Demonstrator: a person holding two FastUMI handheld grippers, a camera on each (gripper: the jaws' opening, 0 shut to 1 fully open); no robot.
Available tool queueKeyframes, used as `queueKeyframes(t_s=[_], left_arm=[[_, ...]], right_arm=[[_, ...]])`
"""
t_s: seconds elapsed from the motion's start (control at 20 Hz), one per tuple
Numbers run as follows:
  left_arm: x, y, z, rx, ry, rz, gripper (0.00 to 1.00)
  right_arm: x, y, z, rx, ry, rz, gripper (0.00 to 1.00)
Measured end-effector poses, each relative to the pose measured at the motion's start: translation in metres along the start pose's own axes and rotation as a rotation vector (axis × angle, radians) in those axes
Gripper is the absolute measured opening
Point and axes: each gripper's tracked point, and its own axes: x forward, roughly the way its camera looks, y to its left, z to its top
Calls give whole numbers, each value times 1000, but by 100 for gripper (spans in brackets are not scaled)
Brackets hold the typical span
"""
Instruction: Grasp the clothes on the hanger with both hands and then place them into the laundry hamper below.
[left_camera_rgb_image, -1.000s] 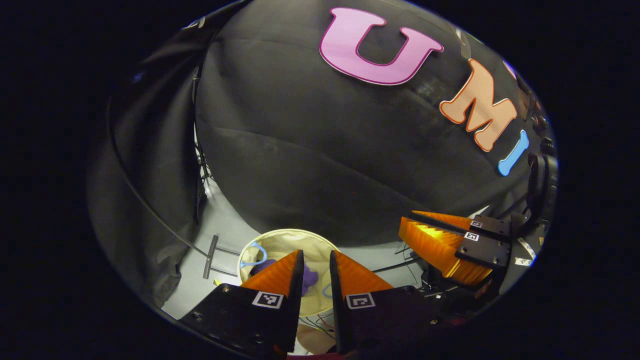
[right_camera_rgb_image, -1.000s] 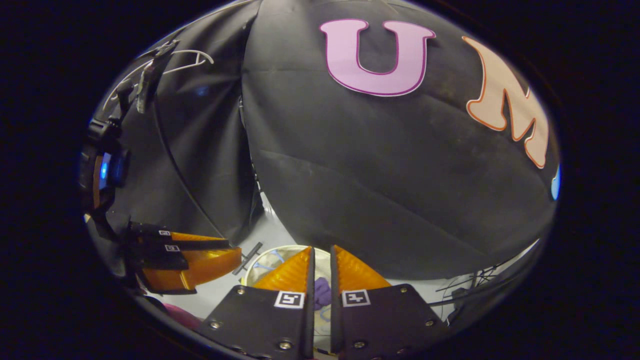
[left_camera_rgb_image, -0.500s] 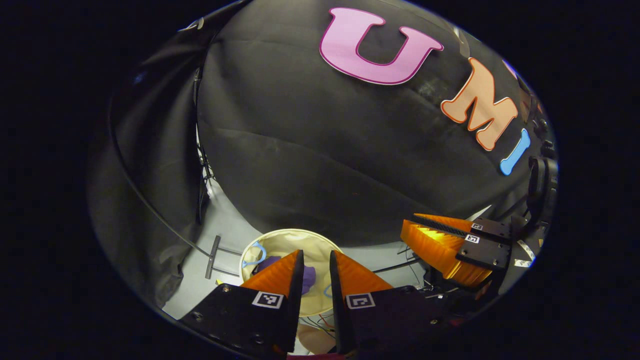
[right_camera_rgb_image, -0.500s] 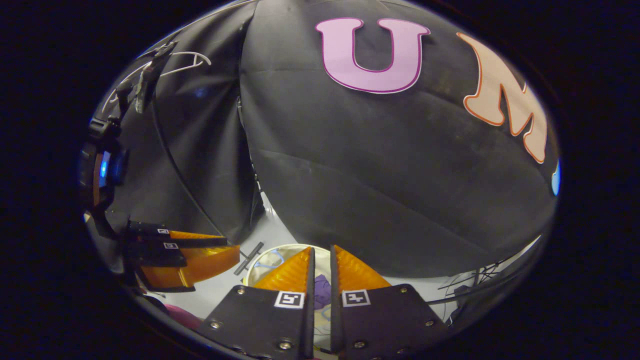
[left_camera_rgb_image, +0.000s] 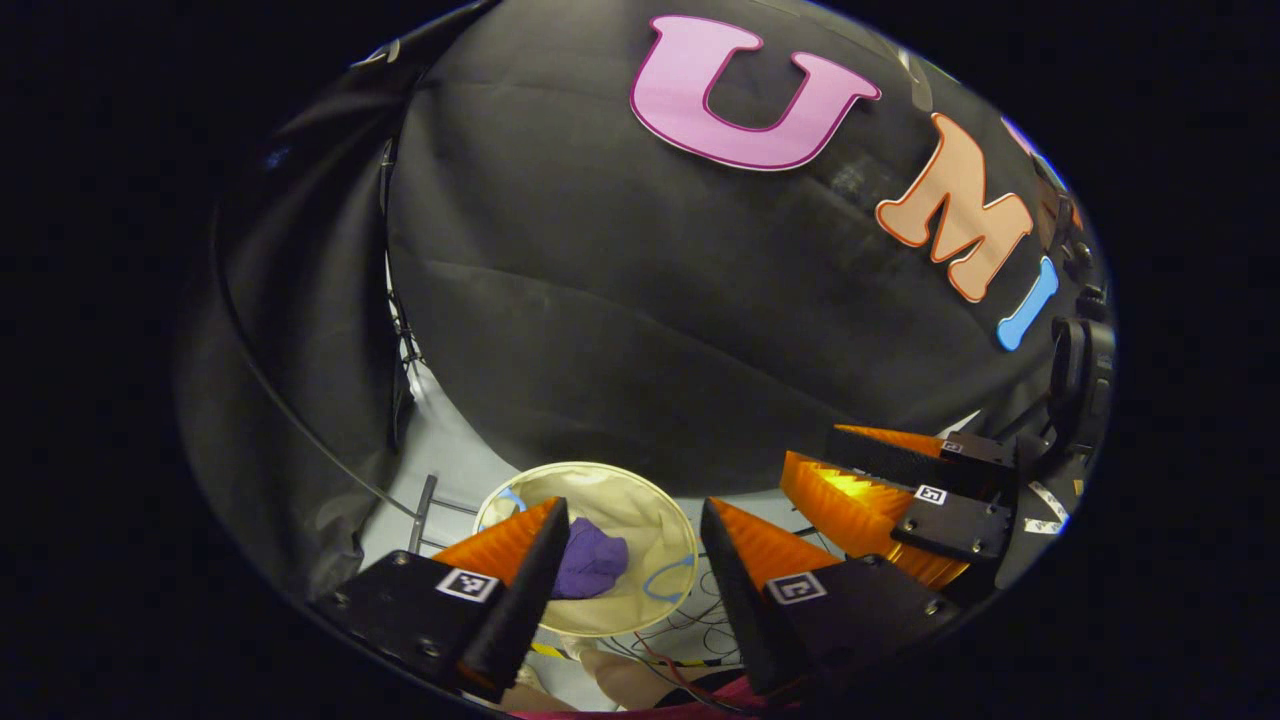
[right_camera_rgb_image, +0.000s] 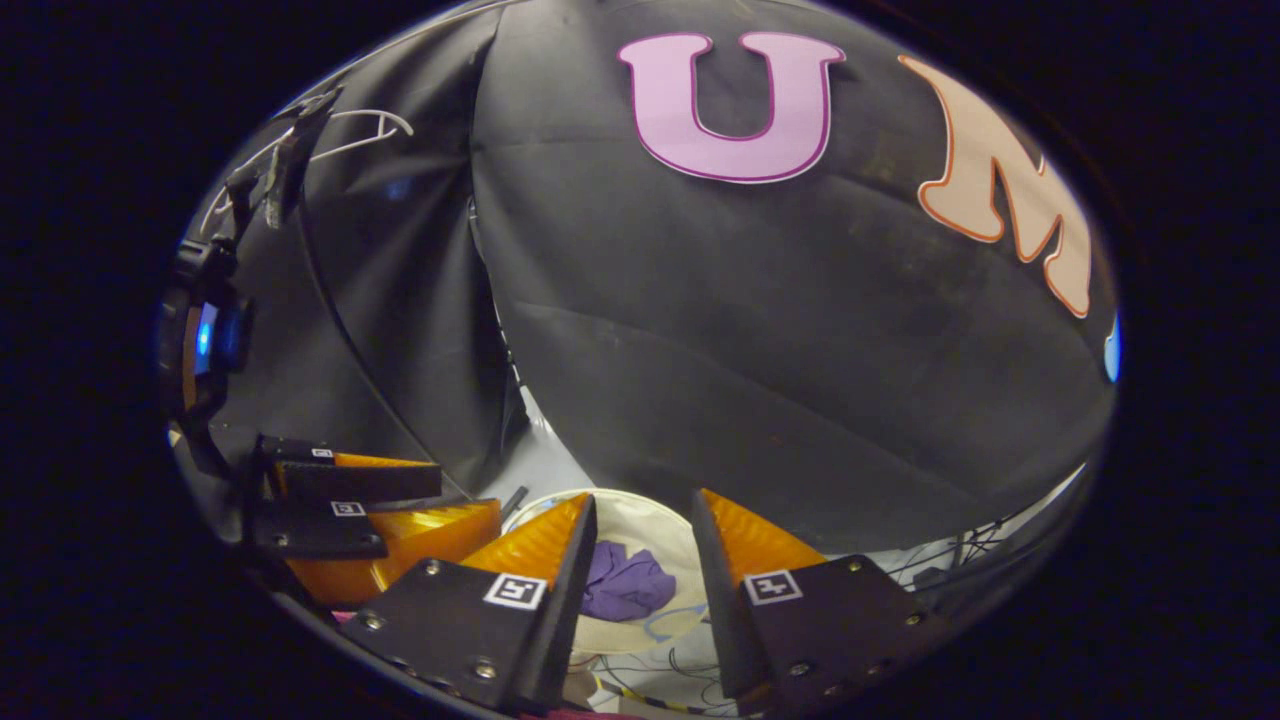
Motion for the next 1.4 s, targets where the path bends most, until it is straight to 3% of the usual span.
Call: queueKeyframes(t_s=[0.05,0.1,0.2,0.55,0.8,1.2,1.4], left_arm=[[2,2,2,-1,-7,28,83],[4,2,6,2,-10,42,96],[2,6,6,-13,-20,52,98],[-2,13,9,-8,-36,63,98],[-7,10,14,20,-71,56,98],[-39,-4,49,115,-202,33,98],[-69,-19,72,217,-299,-1,97]], right_arm=[[-1,0,-1,4,0,2,60],[-1,-1,-2,5,3,2,77],[-1,-4,-2,14,-1,-5,82],[-4,-14,0,28,-20,-34,80],[-14,-21,2,36,-40,-58,83],[-52,-25,17,67,-118,-124,82],[-84,-23,34,86,-184,-164,82]])
